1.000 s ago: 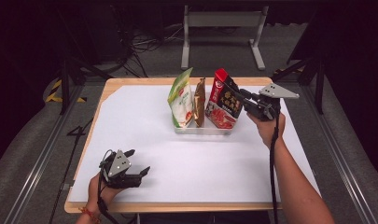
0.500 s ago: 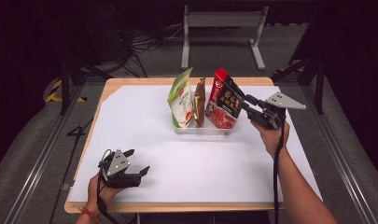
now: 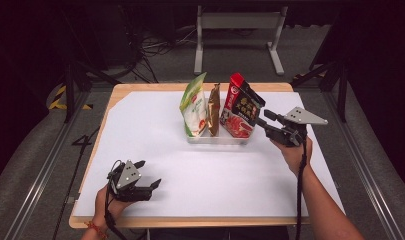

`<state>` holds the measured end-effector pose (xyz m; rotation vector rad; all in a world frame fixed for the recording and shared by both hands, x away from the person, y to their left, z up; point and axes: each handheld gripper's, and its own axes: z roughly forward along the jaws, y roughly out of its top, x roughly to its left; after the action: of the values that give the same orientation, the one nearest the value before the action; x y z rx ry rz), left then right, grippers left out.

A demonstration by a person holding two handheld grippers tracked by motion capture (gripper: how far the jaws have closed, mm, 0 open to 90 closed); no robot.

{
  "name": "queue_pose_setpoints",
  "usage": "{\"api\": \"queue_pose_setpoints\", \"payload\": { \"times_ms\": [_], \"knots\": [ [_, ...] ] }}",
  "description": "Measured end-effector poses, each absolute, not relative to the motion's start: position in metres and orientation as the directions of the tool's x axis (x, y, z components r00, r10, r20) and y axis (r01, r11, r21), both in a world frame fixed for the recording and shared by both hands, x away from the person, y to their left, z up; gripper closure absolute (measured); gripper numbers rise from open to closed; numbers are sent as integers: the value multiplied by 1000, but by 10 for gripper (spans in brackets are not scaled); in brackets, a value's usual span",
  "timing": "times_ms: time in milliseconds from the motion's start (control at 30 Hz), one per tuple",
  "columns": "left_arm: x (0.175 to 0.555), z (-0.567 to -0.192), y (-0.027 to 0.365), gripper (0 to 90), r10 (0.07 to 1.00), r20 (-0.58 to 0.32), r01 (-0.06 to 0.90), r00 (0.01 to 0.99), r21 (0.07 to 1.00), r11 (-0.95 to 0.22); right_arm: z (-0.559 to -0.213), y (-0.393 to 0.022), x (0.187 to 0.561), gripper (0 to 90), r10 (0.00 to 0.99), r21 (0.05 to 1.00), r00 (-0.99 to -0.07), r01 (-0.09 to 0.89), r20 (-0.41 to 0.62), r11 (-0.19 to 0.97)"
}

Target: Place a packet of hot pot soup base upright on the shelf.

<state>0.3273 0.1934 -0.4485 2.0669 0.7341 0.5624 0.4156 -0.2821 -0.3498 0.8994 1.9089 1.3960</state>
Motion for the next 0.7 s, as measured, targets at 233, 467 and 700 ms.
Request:
{"api": "queue_pose_setpoints", "payload": {
  "times_ms": [233, 467, 700],
  "knots": [
    [327, -448, 193, 188, 672, 127, 290, 729, 833, -472, -354, -282, 410, 472, 793, 947, -596, 167, -126, 276],
    [328, -449, 194, 188, 669, 131, 289, 732, 829, -479, -360, -285, 406, 390, 774, 930, -615, 176, -152, 322],
    [328, -449, 193, 188, 669, 130, 292, 731, 827, -480, -365, -292, 402, 332, 771, 923, -616, 182, -161, 339]
  ]
}}
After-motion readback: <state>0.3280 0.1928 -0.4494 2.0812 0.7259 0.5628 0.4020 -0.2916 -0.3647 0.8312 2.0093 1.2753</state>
